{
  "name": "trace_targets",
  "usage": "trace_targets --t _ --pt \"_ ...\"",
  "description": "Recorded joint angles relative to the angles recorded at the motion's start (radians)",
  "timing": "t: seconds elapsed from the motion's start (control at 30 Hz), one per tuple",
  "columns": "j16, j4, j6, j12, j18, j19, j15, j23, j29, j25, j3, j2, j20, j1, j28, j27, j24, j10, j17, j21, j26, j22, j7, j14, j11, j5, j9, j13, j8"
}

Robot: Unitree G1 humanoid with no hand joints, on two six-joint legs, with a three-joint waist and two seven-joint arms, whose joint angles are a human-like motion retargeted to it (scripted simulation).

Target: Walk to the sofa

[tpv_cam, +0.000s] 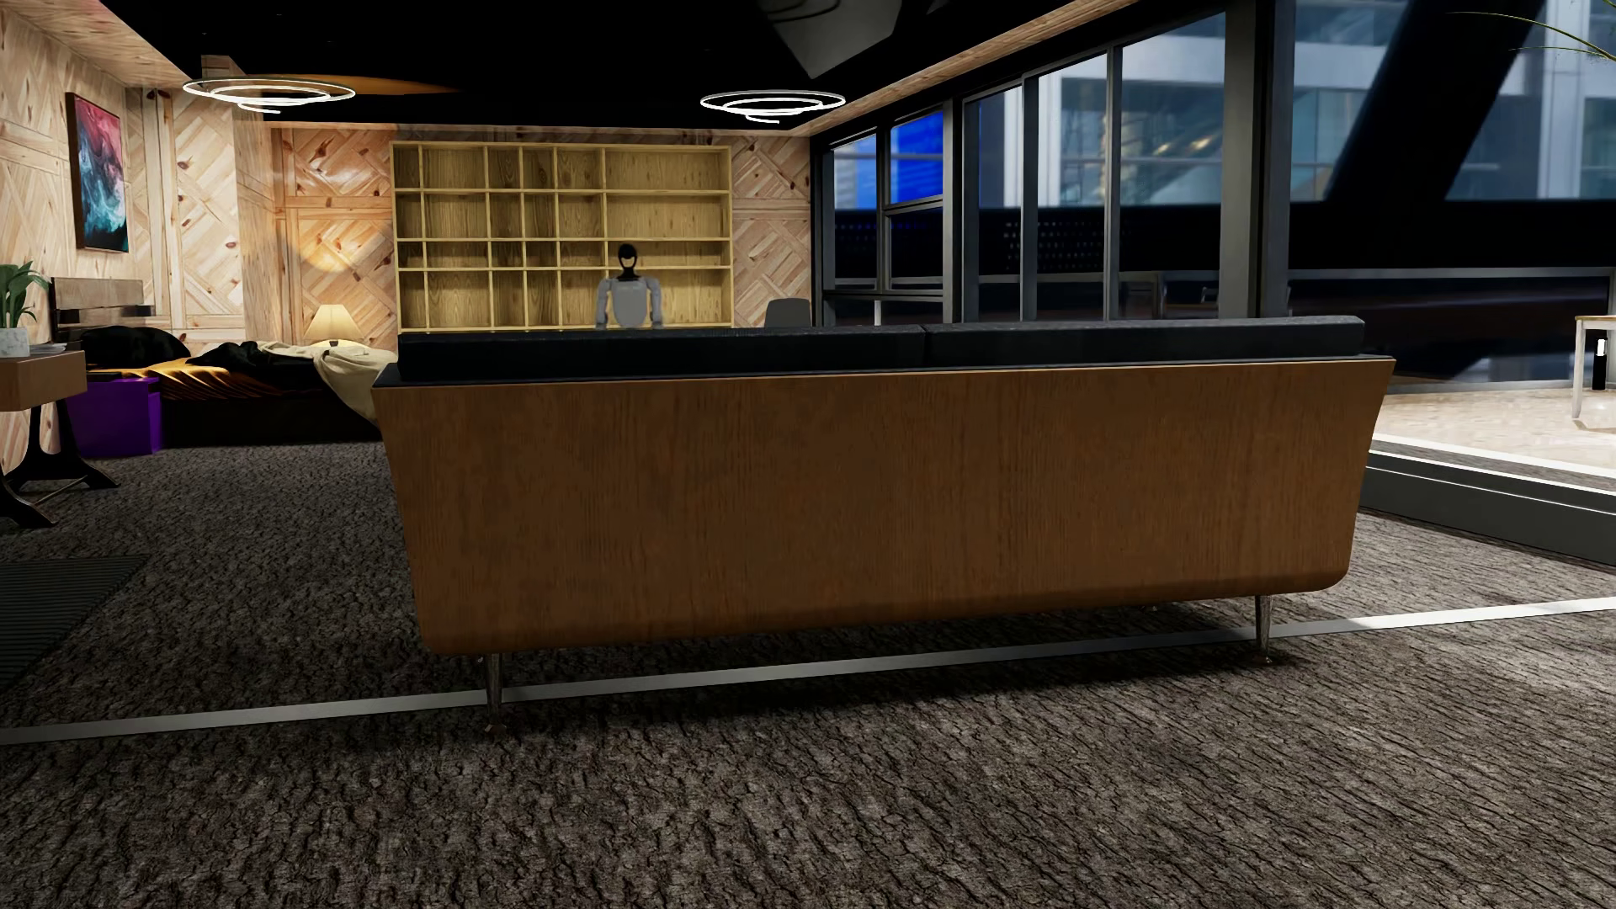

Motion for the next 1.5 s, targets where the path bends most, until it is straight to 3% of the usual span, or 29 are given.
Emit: trace_targets --t 0.07,0.1,0.2,0.23,0.3,0.33,0.37,0.47,0.53,0.6,0.67,0.73,0.83,0.97,1.0,1.07,1.1,1.13,1.17,1.27,1.37,1.43,1.5 --pt "0.005 0.060 0.032 0.014 0.018 -0.004 -0.045 -0.007 -0.044 0.000 0.007 0.046 0.037 -0.150 0.049 -0.002 -0.001 0.151 0.008 -0.022 0.054 0.011 -0.061 -0.176 0.008 0.066 0.008 -0.049 0.027" --pt "-0.002 0.087 0.045 0.024 0.067 -0.006 -0.063 -0.005 -0.056 -0.001 0.015 0.069 0.056 -0.208 0.067 0.004 -0.008 0.150 0.011 -0.031 0.071 0.013 -0.065 -0.255 0.009 0.093 0.009 -0.078 0.060" --pt "-0.007 0.078 0.059 0.052 0.184 -0.006 -0.121 0.002 -0.054 -0.012 0.051 0.111 0.085 -0.340 0.069 -0.007 -0.029 -0.056 0.015 -0.011 0.047 -0.020 -0.116 -0.441 0.043 0.154 0.013 -0.164 0.200" --pt "-0.008 0.032 0.057 0.055 0.173 -0.005 -0.133 -0.002 -0.050 -0.017 0.064 0.130 0.091 -0.362 0.070 -0.020 -0.030 -0.172 0.013 0.009 0.039 -0.035 -0.180 -0.463 0.043 0.165 0.014 -0.183 0.252" --pt "-0.017 -0.107 0.046 0.056 0.059 -0.002 -0.151 -0.010 -0.044 -0.020 0.087 0.166 0.111 -0.346 0.078 -0.044 -0.035 -0.447 0.012 0.046 0.040 -0.062 -0.464 -0.451 0.033 0.178 0.009 -0.202 0.355" --pt "-0.024 -0.121 0.040 0.057 0.017 0.000 -0.157 -0.011 -0.041 -0.016 0.094 0.186 0.123 -0.322 0.080 -0.050 -0.040 -0.602 0.013 0.060 0.040 -0.076 -0.569 -0.392 0.022 0.182 0.005 -0.204 0.406" --pt "-0.034 -0.100 0.035 0.058 0.007 0.002 -0.160 -0.008 -0.038 -0.010 0.094 0.210 0.132 -0.301 0.083 -0.051 -0.043 -0.709 0.011 0.072 0.037 -0.089 -0.554 -0.309 0.006 0.180 0.002 -0.200 0.450" --pt "-0.045 -0.084 0.005 0.033 0.073 -0.003 -0.147 0.019 -0.051 0.006 0.087 0.244 0.107 -0.250 0.096 -0.010 -0.018 -0.721 -0.002 0.071 0.028 -0.088 -0.440 -0.333 0.042 0.156 0.006 -0.150 0.511" --pt "-0.050 -0.083 -0.025 0.009 0.114 -0.004 -0.074 0.037 -0.036 0.015 0.083 0.227 0.093 -0.196 0.102 0.024 -0.008 -0.767 -0.015 0.065 0.017 -0.076 -0.371 -0.327 0.120 0.136 0.008 -0.089 0.513" --pt "-0.060 -0.088 -0.058 -0.006 0.146 0.020 0.002 0.066 0.023 -0.012 0.088 0.172 0.123 -0.149 0.127 0.008 -0.034 -0.799 -0.060 0.129 -0.025 -0.073 -0.285 -0.335 0.259 0.123 0.011 -0.049 0.528" --pt "-0.078 -0.103 -0.092 -0.017 0.169 0.099 0.091 0.079 0.101 -0.053 0.099 0.094 0.148 -0.131 0.171 -0.033 -0.055 -0.770 -0.135 0.213 -0.056 -0.075 -0.184 -0.373 0.440 0.118 0.016 -0.035 0.558" --pt "-0.096 -0.108 -0.122 -0.029 0.187 0.220 0.159 0.060 0.134 -0.046 0.103 0.056 0.173 -0.121 0.206 -0.034 -0.063 -0.735 -0.188 0.214 -0.054 -0.055 -0.092 -0.407 0.538 0.118 0.018 -0.030 0.602" --pt "-0.112 -0.068 -0.140 -0.040 0.203 0.365 0.197 -0.032 0.033 0.033 0.097 0.072 0.193 -0.090 0.195 0.030 -0.055 -0.712 -0.190 0.093 -0.002 -0.008 0.040 -0.427 0.542 0.132 0.019 -0.017 0.677" --pt "-0.090 0.024 -0.131 -0.020 0.196 0.370 0.004 -0.148 -0.002 0.078 0.104 0.063 0.110 -0.051 0.142 -0.003 0.004 -0.699 -0.165 0.048 -0.025 0.003 0.214 -0.428 0.472 0.072 0.016 -0.027 0.563" --pt "-0.079 0.040 -0.132 -0.012 0.193 0.384 -0.025 -0.165 -0.002 0.076 0.105 0.034 0.089 -0.033 0.134 -0.011 0.010 -0.709 -0.154 0.049 -0.031 -0.001 0.261 -0.426 0.428 -0.054 0.015 -0.029 0.479" --pt "-0.054 0.057 -0.139 0.000 0.184 0.173 -0.095 -0.173 -0.009 0.049 0.106 0.064 0.066 0.009 0.122 -0.002 0.010 -0.761 -0.122 0.063 -0.026 -0.005 0.349 -0.407 0.241 -0.376 0.004 -0.032 0.015" --pt "-0.046 0.063 -0.143 0.004 0.176 0.138 -0.108 -0.165 -0.012 0.031 0.105 0.123 0.068 0.027 0.118 0.008 0.002 -0.787 -0.110 0.072 -0.016 -0.005 0.390 -0.398 0.130 -0.464 -0.004 -0.035 -0.227" --pt "-0.038 0.070 -0.144 0.014 0.165 0.168 -0.069 -0.153 -0.012 0.013 0.103 0.166 0.075 0.044 0.116 0.024 -0.016 -0.806 -0.094 0.083 -0.003 -0.017 0.430 -0.391 0.043 -0.494 -0.011 -0.041 -0.402" --pt "-0.034 0.079 -0.143 0.024 0.150 0.223 -0.010 -0.138 -0.010 0.001 0.097 0.184 0.088 0.060 0.121 0.037 -0.036 -0.816 -0.085 0.093 0.011 -0.029 0.471 -0.387 -0.011 -0.496 -0.017 -0.047 -0.479" --pt "-0.020 0.118 -0.138 0.049 0.100 0.203 -0.021 -0.087 -0.005 -0.006 0.077 0.187 0.114 0.129 0.150 0.045 -0.085 -0.848 -0.075 0.120 0.033 -0.051 0.593 -0.357 -0.115 -0.416 -0.024 -0.053 -0.409" --pt "0.005 0.192 -0.125 0.026 0.044 0.174 -0.040 -0.035 0.007 0.045 0.056 0.192 0.063 0.175 0.127 0.025 -0.061 -0.822 -0.073 0.097 0.052 -0.008 0.676 -0.325 -0.148 -0.330 -0.032 -0.019 -0.321" --pt "0.013 0.283 -0.112 -0.002 0.017 0.141 -0.062 0.010 0.011 0.049 0.044 0.184 0.057 0.181 0.124 0.043 -0.042 -0.732 -0.069 0.088 0.046 0.016 0.717 -0.304 -0.145 -0.260 -0.033 -0.004 -0.263" --pt "0.027 0.440 -0.090 -0.008 0.057 0.105 -0.108 0.082 0.005 0.030 0.040 0.165 0.072 0.146 0.136 0.071 -0.047 -0.523 -0.051 0.095 0.023 -0.009 0.722 -0.281 -0.093 -0.174 -0.020 -0.019 -0.201"
